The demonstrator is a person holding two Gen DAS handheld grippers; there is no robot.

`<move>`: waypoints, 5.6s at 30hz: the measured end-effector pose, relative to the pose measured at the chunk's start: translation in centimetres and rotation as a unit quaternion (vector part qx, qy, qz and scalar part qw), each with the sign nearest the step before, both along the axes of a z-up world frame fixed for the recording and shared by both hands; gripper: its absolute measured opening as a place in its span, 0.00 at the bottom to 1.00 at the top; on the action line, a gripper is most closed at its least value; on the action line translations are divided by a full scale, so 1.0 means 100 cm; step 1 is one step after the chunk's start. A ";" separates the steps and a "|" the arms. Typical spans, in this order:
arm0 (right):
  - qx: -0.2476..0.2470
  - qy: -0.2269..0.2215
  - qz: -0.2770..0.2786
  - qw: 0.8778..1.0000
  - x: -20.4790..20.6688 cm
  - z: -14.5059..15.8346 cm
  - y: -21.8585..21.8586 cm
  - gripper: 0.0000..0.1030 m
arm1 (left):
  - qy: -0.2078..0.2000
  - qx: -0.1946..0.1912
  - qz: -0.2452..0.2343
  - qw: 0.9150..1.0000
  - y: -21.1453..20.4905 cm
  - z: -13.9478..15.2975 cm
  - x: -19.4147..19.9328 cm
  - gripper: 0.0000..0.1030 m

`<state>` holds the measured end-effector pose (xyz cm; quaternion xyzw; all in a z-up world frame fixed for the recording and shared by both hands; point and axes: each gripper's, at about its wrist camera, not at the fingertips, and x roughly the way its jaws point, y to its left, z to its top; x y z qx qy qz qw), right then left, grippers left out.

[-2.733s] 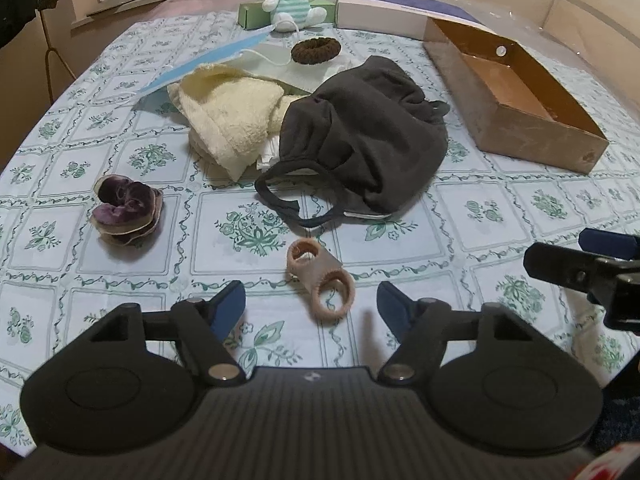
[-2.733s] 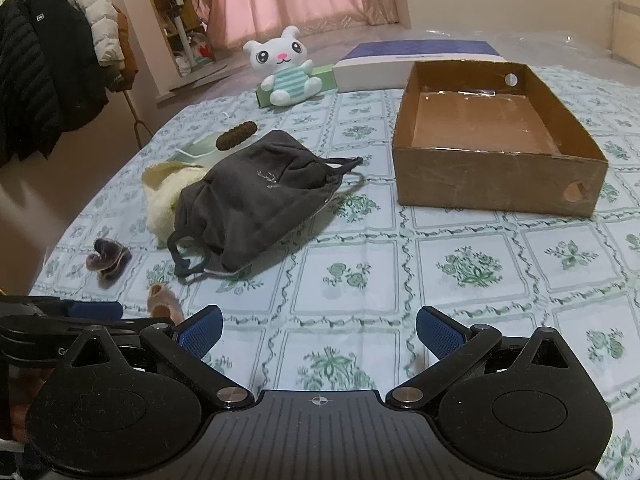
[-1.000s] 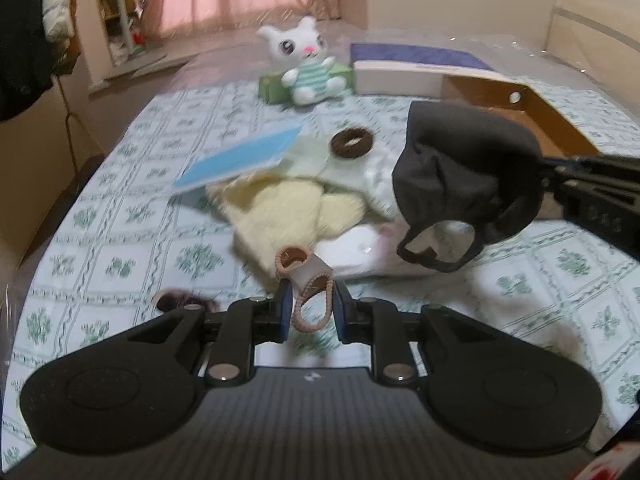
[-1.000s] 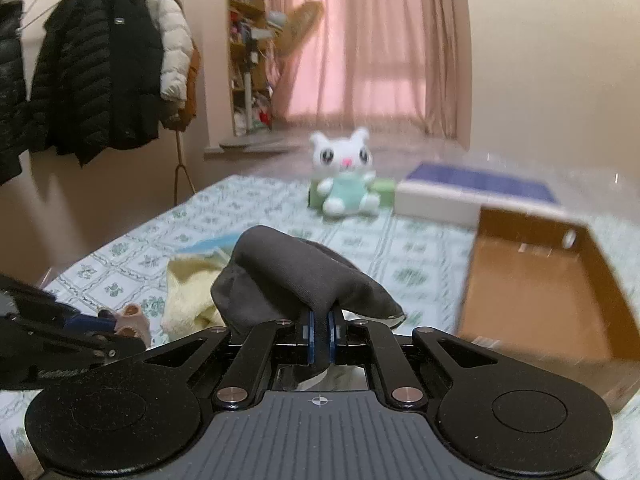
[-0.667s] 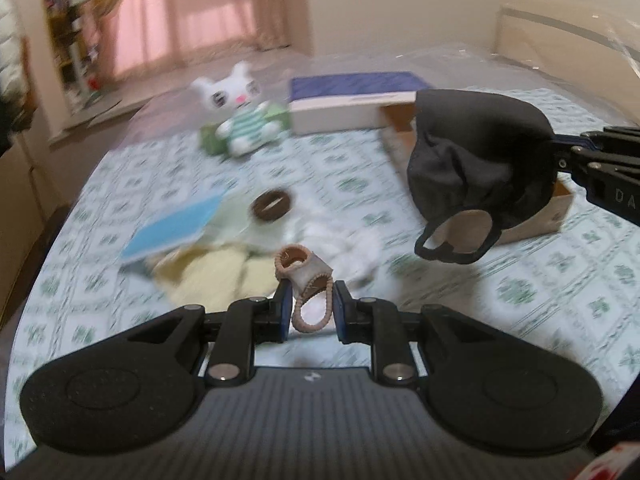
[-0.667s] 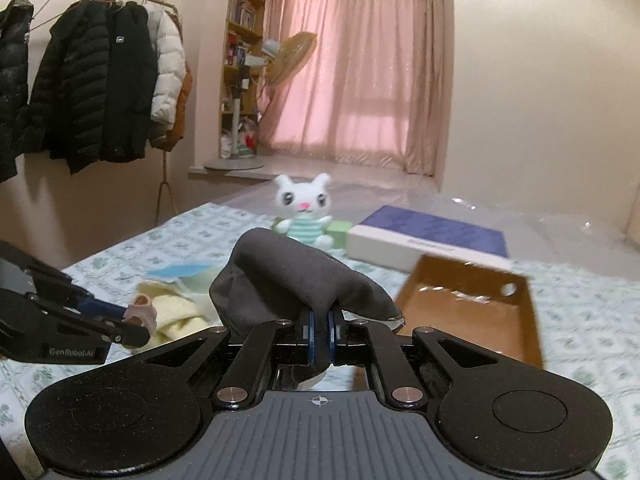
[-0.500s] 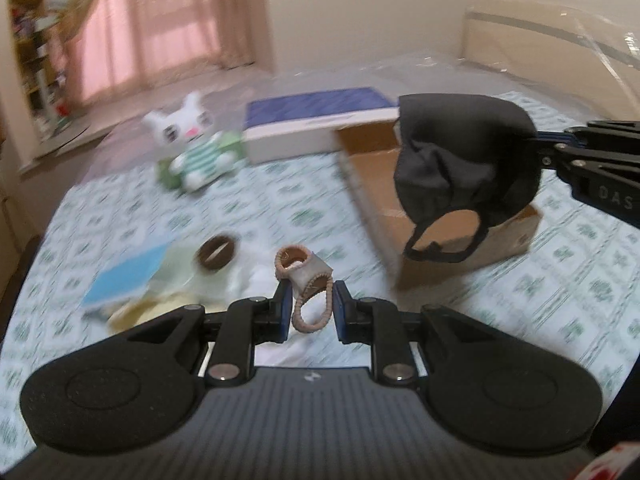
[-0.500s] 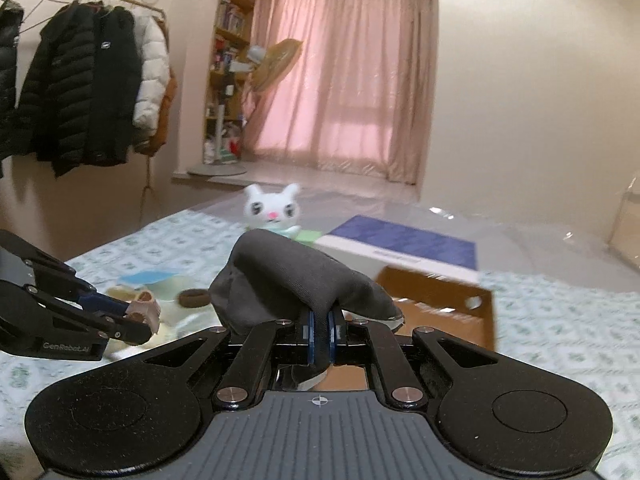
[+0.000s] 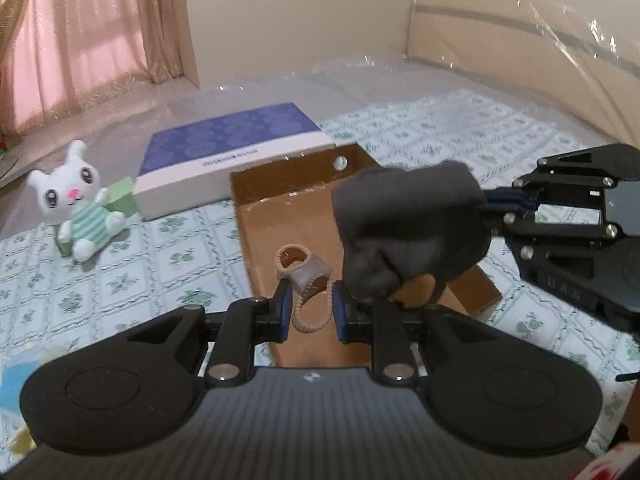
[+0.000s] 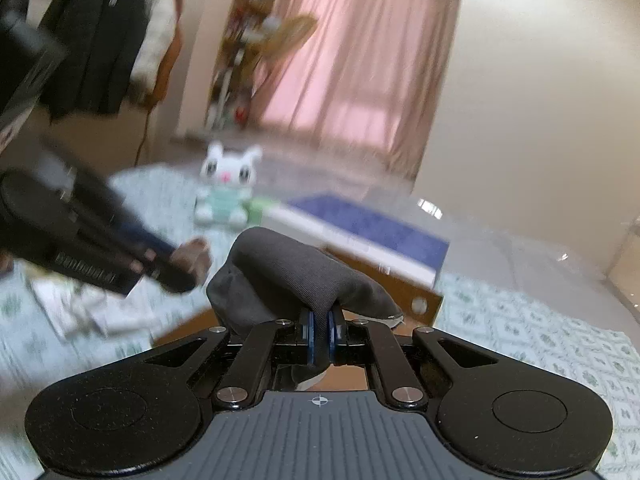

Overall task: Organize soft objects
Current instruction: 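Carry the beige item and grey bag into the cardboard tray and release both, then move both tools back toward the purple scrunchie beside the towel, then grasp the purple scrunchie with the left tool while the right tool grasps the blue mask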

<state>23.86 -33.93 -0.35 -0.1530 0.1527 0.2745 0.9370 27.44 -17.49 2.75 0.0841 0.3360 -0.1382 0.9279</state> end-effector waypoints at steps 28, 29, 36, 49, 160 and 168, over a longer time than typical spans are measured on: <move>0.039 0.127 -0.065 0.989 0.038 -0.036 -0.029 0.63 | 0.040 0.018 -0.006 0.999 -0.002 -0.036 0.032 0.50; 0.045 0.132 -0.067 0.988 0.035 -0.034 -0.029 0.63 | 0.042 0.014 -0.003 0.999 0.002 -0.034 0.028 0.50; 0.081 0.154 -0.087 0.981 0.009 -0.021 -0.025 0.63 | 0.053 0.000 0.024 0.998 0.033 -0.017 -0.007 0.51; 0.120 0.165 -0.104 0.973 -0.051 0.006 -0.001 0.63 | 0.034 -0.015 0.079 0.996 0.107 0.020 -0.083 0.51; 0.240 0.309 0.036 0.920 0.059 -0.056 0.333 0.00 | 0.015 0.013 0.338 0.941 0.355 -0.056 -0.121 0.25; 0.329 0.320 0.040 0.888 0.041 -0.029 0.301 0.00 | -0.002 0.013 0.328 0.945 0.340 -0.034 -0.131 0.25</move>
